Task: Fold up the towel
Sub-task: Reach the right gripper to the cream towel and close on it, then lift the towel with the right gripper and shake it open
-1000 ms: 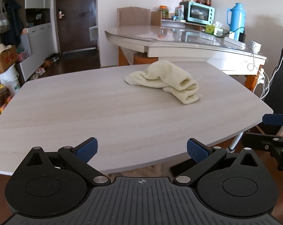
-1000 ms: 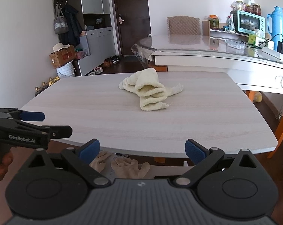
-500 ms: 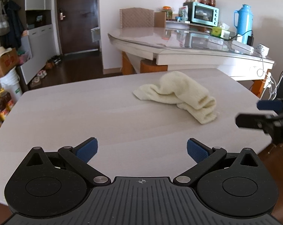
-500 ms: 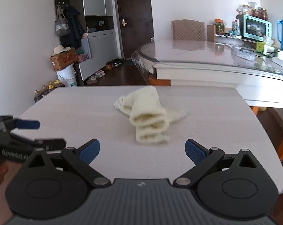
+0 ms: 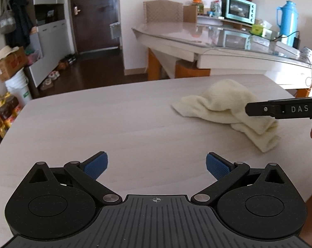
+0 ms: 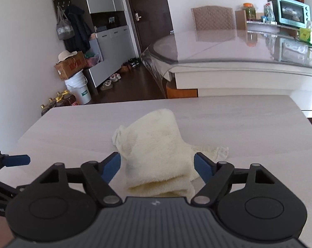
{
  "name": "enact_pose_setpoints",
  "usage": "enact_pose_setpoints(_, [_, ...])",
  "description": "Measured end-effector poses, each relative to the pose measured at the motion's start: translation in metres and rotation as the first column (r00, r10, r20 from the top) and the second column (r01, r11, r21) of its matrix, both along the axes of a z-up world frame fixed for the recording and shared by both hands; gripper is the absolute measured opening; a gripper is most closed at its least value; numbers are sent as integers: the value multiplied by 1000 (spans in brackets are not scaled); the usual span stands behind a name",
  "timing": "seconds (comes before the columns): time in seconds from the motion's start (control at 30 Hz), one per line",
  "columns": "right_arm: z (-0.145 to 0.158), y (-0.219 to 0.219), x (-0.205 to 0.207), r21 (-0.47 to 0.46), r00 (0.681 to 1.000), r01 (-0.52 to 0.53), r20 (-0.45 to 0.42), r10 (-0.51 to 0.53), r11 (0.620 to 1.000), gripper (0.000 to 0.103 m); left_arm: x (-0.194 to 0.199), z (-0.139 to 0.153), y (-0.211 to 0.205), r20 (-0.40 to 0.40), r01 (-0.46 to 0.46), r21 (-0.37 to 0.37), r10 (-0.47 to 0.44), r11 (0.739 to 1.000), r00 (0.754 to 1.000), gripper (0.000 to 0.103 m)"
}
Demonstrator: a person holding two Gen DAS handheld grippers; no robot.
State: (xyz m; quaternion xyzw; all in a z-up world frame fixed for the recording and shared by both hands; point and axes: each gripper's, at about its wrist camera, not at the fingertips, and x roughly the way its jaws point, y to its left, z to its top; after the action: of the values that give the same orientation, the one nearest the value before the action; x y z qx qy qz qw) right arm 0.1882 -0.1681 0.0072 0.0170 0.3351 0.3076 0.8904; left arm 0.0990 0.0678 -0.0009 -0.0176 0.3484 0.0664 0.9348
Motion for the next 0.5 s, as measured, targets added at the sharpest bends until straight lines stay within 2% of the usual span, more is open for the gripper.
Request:
enact_pose_setpoints(0.03, [-2, 1, 1, -2, 1000, -4, -5, 4, 1000, 58, 0, -1, 3, -2, -3, 0, 3, 1000, 1000, 103])
enact_pose_setpoints(0.1, [-3, 1, 0, -11, 1000, -6, 1, 6, 1000, 31, 0, -3, 9, -6, -10, 0, 10, 1000, 1000, 103])
enact_pose_setpoints(0.17, [0, 3, -5, -13, 1000, -10, 27, 10, 1000, 24, -1, -5, 14, -9, -17, 0, 17, 1000, 1000, 103])
enact_pose_setpoints(0.3, [12, 13, -23, -18, 994, -58, 90, 59, 998, 21, -1, -10, 26, -17, -31, -1, 31, 1000, 999, 103])
enact_pose_setpoints(0.4, [14, 41, -49, -71, 972, -193, 124, 200, 979, 21, -6, -11, 36, -19, -53, 2, 53, 999, 998, 103])
enact_pose_setpoints(0.43, [15, 43, -51, -76, 969, -205, 123, 213, 976, 21, -10, -11, 41, -19, -67, 2, 67, 998, 998, 103])
enact_pose_setpoints(0.5, [6, 66, -74, -143, 939, -301, 130, 320, 943, 24, -18, -11, 50, -18, -94, 3, 94, 996, 995, 103])
